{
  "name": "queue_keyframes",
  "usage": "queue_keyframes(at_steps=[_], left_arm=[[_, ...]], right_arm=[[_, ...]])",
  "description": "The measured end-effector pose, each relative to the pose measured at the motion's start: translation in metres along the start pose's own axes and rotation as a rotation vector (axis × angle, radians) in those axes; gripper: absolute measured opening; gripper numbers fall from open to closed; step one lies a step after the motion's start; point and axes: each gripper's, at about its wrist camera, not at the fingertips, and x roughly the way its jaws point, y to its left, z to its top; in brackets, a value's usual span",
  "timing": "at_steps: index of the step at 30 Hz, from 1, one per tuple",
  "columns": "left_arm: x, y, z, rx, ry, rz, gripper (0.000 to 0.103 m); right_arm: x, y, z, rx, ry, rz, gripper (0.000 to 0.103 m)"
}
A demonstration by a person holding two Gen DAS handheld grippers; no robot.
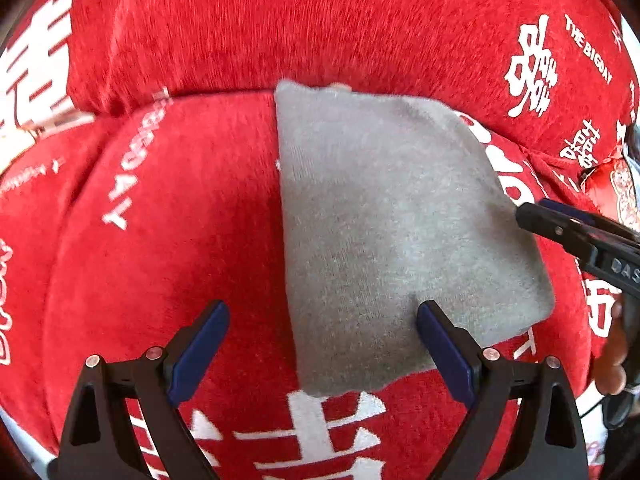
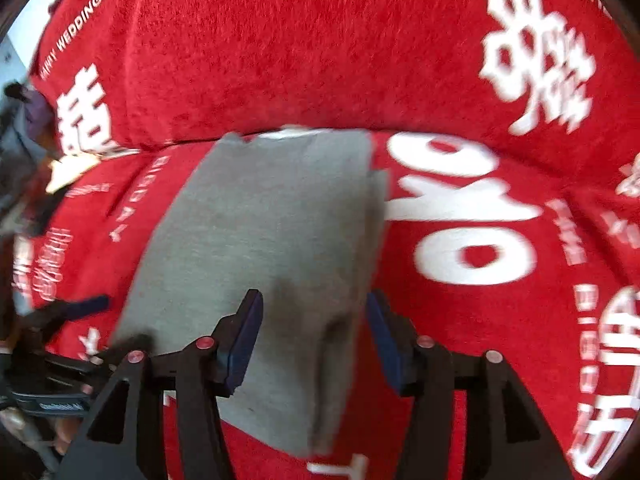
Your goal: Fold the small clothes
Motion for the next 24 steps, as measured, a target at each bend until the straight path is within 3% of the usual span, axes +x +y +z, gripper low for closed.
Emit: queue_keyframes(at_steps=[3, 7, 10, 13, 16, 19, 22, 24], left_arm=[[-0.003, 0.002, 0.002, 0.005, -0.012, 0.028, 0.095], [0.008, 0.009, 0.004, -0.02, 0.012, 0.027, 0.095], [0.014, 0.011, 0.006, -0.009, 0.04, 0.016, 0.095], [0.007, 0.018, 0.015, -0.01, 0.018, -0.014, 0.095], [0.013, 0.044, 0.036, -0.095, 0.03, -0.038, 0.095], [0.029, 0.067, 0.06, -0.17, 0.082, -0.08, 0.095], [0.04, 0.079, 0.077, -0.195, 0.104, -0.095, 0.095], [0.047, 0.079, 0.084, -0.203, 0.123, -0.133, 0.095]], right_arm=[[-0.011, 0.01, -0.001, -0.03, -0.017, -0.013, 0.077], [0.003, 0.018, -0.009, -0.037, 0.006, -0.001, 0.078], [0.038, 0.018, -0.015, -0.031, 0.121, -0.03, 0.078], [0.033, -0.009, -0.018, 0.084, 0.119, 0.039, 0.078], [0.006, -0.044, -0.012, 0.152, 0.025, -0.029, 0.08], [-0.003, -0.081, -0.004, 0.219, 0.021, -0.017, 0.08], [-0.005, -0.112, 0.005, 0.268, 0.021, -0.046, 0.08], [-0.004, -0.125, 0.01, 0.309, 0.021, -0.019, 0.08]])
